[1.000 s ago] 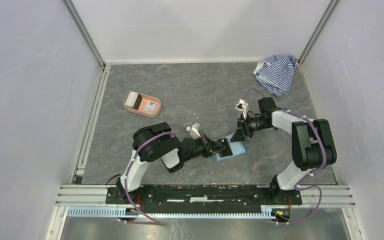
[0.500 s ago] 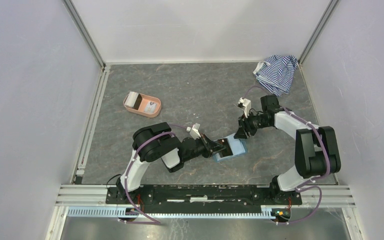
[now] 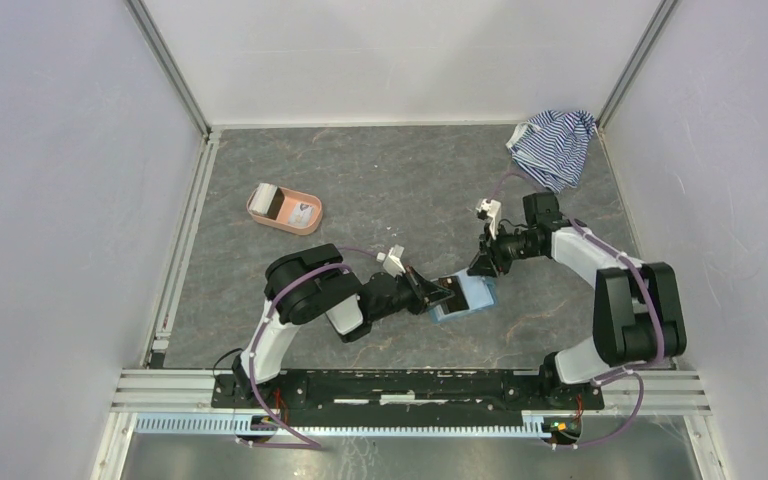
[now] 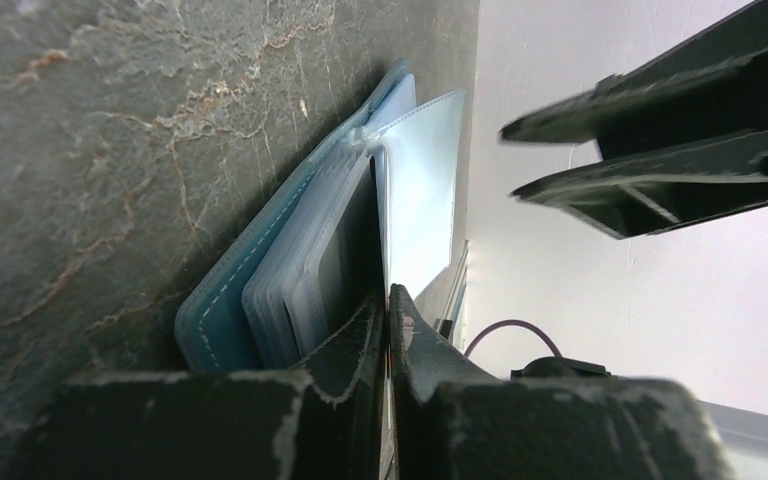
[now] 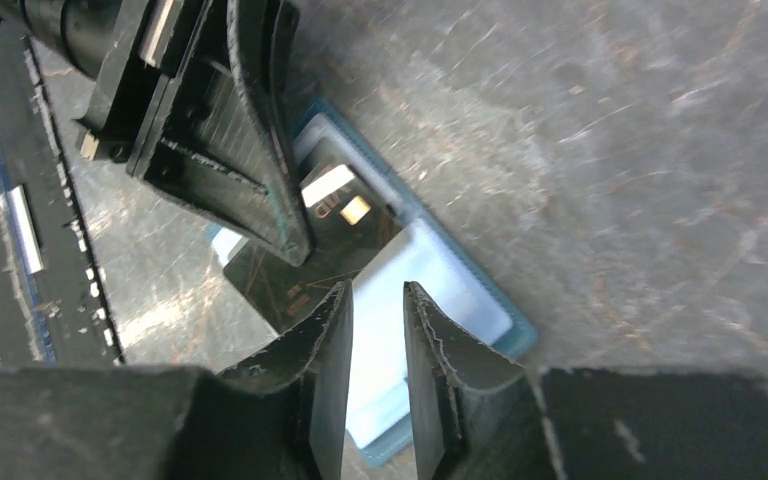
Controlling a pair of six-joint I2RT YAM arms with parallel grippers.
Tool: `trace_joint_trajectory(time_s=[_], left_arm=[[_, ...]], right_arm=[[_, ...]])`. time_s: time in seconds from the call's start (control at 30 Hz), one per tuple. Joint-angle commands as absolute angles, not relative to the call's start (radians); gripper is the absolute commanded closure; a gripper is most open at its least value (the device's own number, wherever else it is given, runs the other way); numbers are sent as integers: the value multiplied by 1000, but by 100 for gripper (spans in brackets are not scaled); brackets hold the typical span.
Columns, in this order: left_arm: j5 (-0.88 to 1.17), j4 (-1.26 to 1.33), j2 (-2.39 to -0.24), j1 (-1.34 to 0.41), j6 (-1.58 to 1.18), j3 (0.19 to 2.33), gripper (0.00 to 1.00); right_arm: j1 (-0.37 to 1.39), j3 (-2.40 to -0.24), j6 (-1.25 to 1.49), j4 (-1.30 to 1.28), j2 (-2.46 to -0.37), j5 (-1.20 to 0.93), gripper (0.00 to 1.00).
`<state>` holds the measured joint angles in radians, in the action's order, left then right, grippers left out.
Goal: Put the credit cards into the card holder
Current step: Insert the credit card into the card holder.
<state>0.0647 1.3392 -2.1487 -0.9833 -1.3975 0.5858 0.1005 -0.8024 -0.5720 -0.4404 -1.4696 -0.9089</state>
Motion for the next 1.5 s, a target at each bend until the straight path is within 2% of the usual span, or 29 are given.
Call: trace_joint_trajectory(time_s=[0.0, 0.17, 0.27, 0.43, 0.53, 0.7, 0.97, 1.47], left_arm=[[42, 1111, -2177, -989, -1376, 579, 90], [47, 1112, -2196, -989, -1379, 590, 89], [51, 1118, -2204, -989, -1380, 596, 89], [52, 1117, -2213, -989, -1379, 606, 89], [59, 1120, -2227, -989, -1382, 619, 88], [57, 1127, -2228, -989, -1388, 616, 87], [54, 1137, -2225, -988, -1391, 600, 85], [51, 1155, -2222, -983, -1394, 584, 81]], right_arm=[[122, -847, -703, -558, -1532, -1011, 72], [202, -878, -945, -746, -1496, -1074, 83], [257, -828, -981, -707, -1411, -1049, 91], [336, -678, -1112, -573, -1272, -995, 100], [382, -604, -1157, -485, -1227, -938, 100], [424, -596, -1175, -478, -1251, -902, 100], [511, -535, -995, -248, -1234, -704, 98], [562, -568, -1003, -287, -1279, -603, 98]])
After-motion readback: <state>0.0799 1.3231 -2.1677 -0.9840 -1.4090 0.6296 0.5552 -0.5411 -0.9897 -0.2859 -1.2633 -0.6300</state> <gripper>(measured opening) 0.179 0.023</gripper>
